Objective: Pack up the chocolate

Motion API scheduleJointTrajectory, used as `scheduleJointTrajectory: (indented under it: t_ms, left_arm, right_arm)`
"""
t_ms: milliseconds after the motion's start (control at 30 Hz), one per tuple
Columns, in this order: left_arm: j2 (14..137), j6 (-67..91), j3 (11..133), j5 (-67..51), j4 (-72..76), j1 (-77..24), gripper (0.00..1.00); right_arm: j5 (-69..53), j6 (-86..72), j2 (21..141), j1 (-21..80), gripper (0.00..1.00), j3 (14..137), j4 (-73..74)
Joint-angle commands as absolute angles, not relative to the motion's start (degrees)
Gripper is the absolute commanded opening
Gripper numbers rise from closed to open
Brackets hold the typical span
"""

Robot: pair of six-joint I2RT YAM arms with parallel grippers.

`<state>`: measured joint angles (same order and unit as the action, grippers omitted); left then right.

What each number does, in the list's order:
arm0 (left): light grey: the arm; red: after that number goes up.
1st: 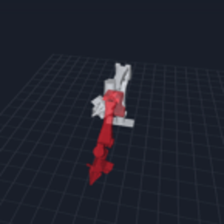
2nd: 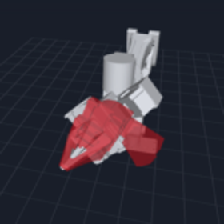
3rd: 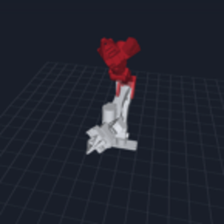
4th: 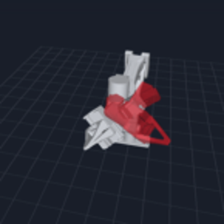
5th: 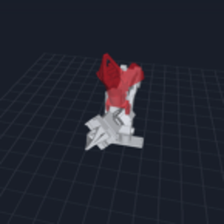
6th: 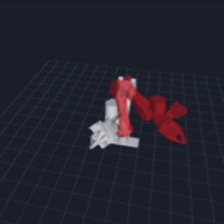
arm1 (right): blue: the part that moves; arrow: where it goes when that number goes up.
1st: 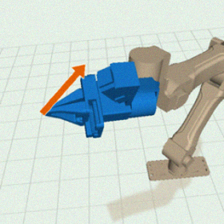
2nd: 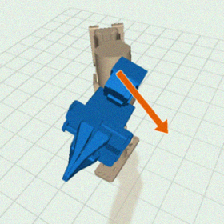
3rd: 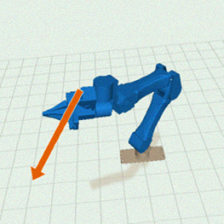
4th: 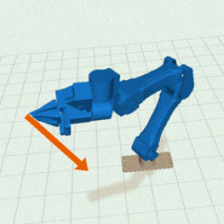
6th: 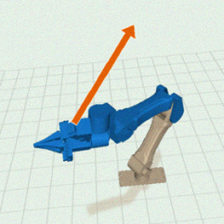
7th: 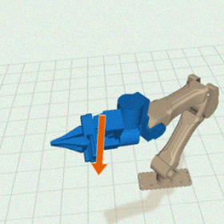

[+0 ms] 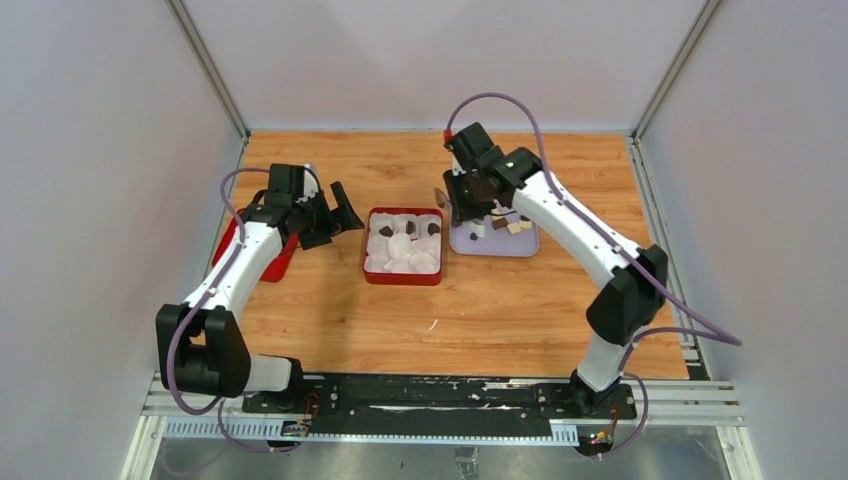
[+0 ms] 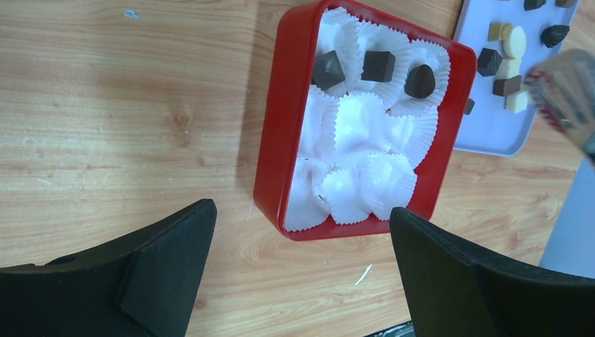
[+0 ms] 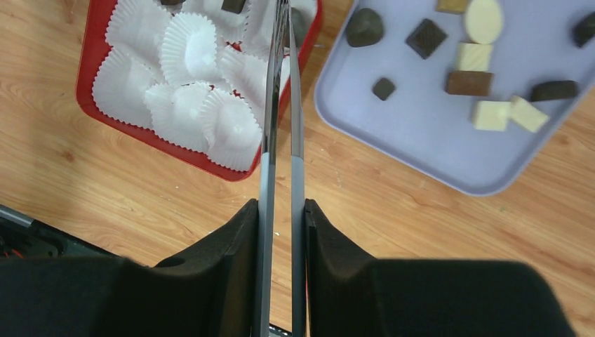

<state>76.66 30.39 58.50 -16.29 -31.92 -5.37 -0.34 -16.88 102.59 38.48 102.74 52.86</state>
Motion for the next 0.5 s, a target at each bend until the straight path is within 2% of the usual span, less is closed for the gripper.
scheduleJointTrajectory:
  t_ms: [0, 100, 333, 467]
  left_arm:
    - [76.58, 29.61, 59.8, -16.29, -32.79, -5.1, 1.0]
    - [76.89, 29.54, 59.82, -16.42, -32.7, -5.1, 1.0]
    - [77.57, 29.51, 60.0, -16.58, -32.32, -5.1, 1.0]
    - [77.75, 29.7, 59.88, -16.94, -31.87, -5.1, 1.0]
  right_arm:
    - [6.53, -18.47, 95.12, 35.23, 0.18, 95.97, 51.44]
    - [5.3, -20.14, 92.98, 30.63, 0.29, 89.28, 51.42]
    - [6.69, -20.38, 89.3, 24.98, 0.39, 79.89, 51.43]
    - [6.07, -20.61, 89.12, 22.85, 0.41, 77.01, 50.57]
